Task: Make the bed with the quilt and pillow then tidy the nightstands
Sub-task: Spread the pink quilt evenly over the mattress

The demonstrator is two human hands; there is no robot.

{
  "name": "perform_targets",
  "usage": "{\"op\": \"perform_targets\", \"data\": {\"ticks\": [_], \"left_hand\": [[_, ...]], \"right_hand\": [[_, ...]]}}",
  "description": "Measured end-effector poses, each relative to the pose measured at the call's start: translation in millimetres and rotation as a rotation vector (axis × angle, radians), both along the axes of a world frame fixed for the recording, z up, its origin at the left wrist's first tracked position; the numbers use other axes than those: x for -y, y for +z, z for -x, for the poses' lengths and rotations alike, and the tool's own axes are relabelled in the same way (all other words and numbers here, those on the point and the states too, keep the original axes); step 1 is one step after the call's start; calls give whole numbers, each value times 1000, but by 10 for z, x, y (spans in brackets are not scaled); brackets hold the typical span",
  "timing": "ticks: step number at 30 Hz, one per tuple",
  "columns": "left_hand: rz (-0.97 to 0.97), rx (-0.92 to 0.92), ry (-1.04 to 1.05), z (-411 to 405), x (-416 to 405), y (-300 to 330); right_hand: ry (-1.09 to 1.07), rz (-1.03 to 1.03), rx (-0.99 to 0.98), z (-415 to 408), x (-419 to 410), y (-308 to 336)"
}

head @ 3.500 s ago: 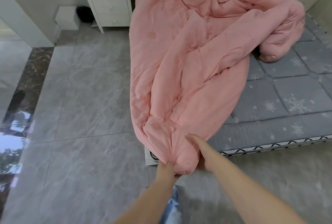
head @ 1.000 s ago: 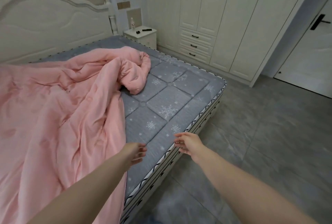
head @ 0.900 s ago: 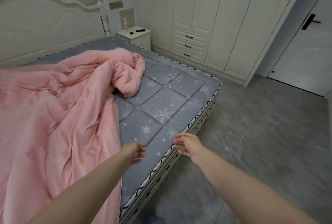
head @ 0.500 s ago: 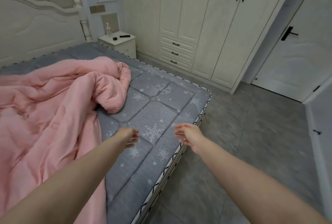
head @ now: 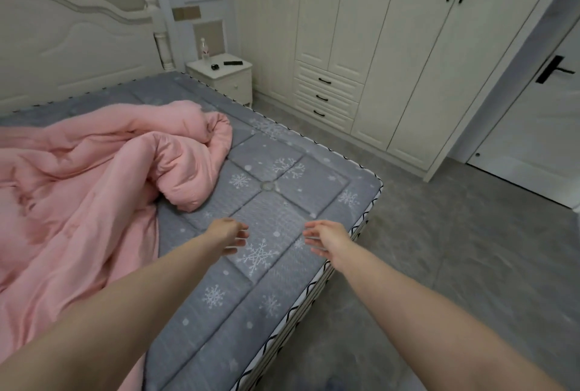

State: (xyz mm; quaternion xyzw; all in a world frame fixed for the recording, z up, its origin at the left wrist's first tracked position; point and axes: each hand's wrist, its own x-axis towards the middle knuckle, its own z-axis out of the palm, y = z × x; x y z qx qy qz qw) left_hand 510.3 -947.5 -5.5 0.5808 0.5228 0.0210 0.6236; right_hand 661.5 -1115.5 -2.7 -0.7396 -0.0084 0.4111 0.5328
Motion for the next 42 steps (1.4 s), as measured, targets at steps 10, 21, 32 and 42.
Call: {"op": "perform_targets", "data": {"ticks": [10, 21, 32, 42], "left_hand": [[-20, 46, 252, -870, 74, 7], [-130, -36, 347, -986, -608, -74], [-105, -34, 441, -1422, -1085, -110], [-215, -203, 666, -1889, -1296, -419]], "right_hand": [[276, -33, 29, -1185, -537, 50], [377, -41, -40, -1415, -1382, -158], [503, -54, -39, -1919, -2129, -190], [759, -39, -88, -2800, -2931, -397]]}}
